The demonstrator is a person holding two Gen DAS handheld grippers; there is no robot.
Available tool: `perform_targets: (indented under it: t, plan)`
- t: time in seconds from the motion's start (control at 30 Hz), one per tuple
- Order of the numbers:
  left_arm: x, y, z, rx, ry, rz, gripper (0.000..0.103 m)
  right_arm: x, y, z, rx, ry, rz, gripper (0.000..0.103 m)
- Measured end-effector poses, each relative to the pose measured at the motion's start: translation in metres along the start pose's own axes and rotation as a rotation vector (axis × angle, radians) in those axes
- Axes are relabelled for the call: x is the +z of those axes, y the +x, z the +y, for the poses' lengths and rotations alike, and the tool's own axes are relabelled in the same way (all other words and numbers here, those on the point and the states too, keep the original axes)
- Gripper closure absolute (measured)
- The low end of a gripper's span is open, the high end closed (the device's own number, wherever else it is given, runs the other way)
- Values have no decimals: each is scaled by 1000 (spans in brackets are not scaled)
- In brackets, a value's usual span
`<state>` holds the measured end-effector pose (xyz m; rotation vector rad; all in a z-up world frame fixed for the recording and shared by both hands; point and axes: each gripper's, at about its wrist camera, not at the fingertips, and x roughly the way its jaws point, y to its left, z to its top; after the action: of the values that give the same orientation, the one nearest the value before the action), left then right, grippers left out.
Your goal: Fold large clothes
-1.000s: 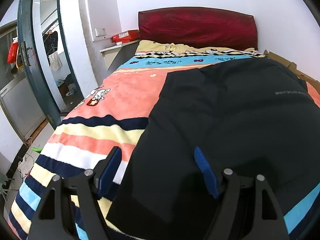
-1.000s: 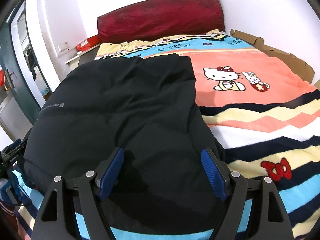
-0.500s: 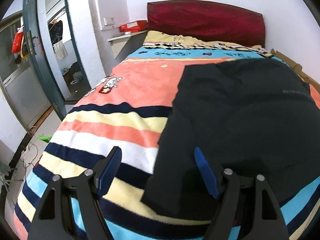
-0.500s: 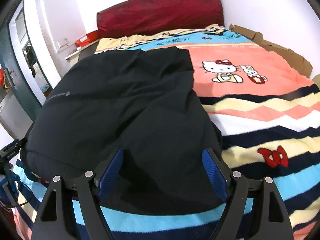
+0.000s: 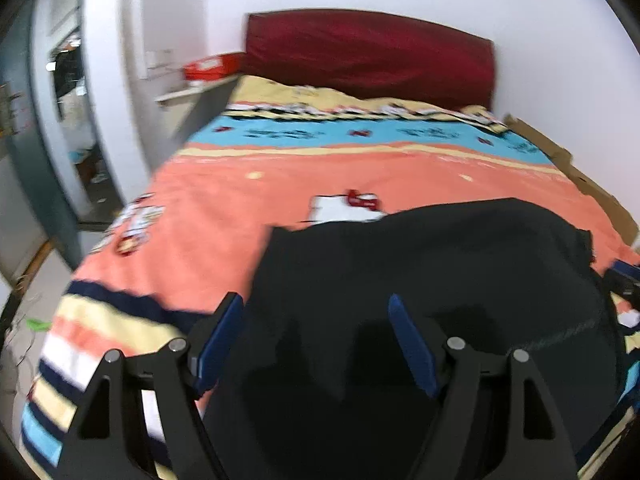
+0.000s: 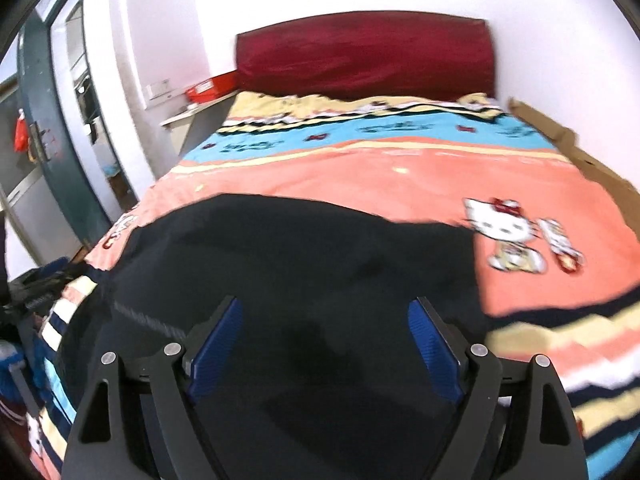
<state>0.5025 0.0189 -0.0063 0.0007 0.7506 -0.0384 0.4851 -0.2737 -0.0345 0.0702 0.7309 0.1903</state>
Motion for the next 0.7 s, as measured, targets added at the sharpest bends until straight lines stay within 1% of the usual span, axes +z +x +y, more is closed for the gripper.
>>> perform_targets:
  t: [0.07, 0.1, 0.17, 0.23, 0.33, 0.37, 0.47, 0.57, 0.63, 0.7]
  plan:
    - [10, 20, -21, -48, 32, 29, 29, 8, 20, 14, 15, -19, 19, 19]
    - [13, 29, -28, -59, 37, 46, 29, 11, 31, 20, 22, -27, 32, 19]
    - [18, 51, -38, -51, 53, 77, 29, 19, 53, 28, 33, -37, 59, 19]
    - [20, 66, -39, -40, 58, 92, 29, 24, 66, 29, 27, -48, 66, 17]
    - [22, 82, -25, -24, 14, 121, 29, 30, 80, 17, 48, -3, 82, 16]
    - [23, 89, -18, -5, -1, 135, 29, 31, 83, 12, 38, 6, 86, 16]
    - [18, 96, 7, -6, -52, 179, 28, 33, 88, -9, 2, 23, 103, 13]
    - [10, 95, 38, 13, -98, 208, 28, 24, 84, -39, -17, 75, 121, 12]
    - [6, 88, 60, 27, -127, 207, 28, 17, 73, -58, -70, 99, 123, 12]
    - [0, 74, 78, 31, -124, 188, 28, 10, 58, -70, -125, 96, 118, 10]
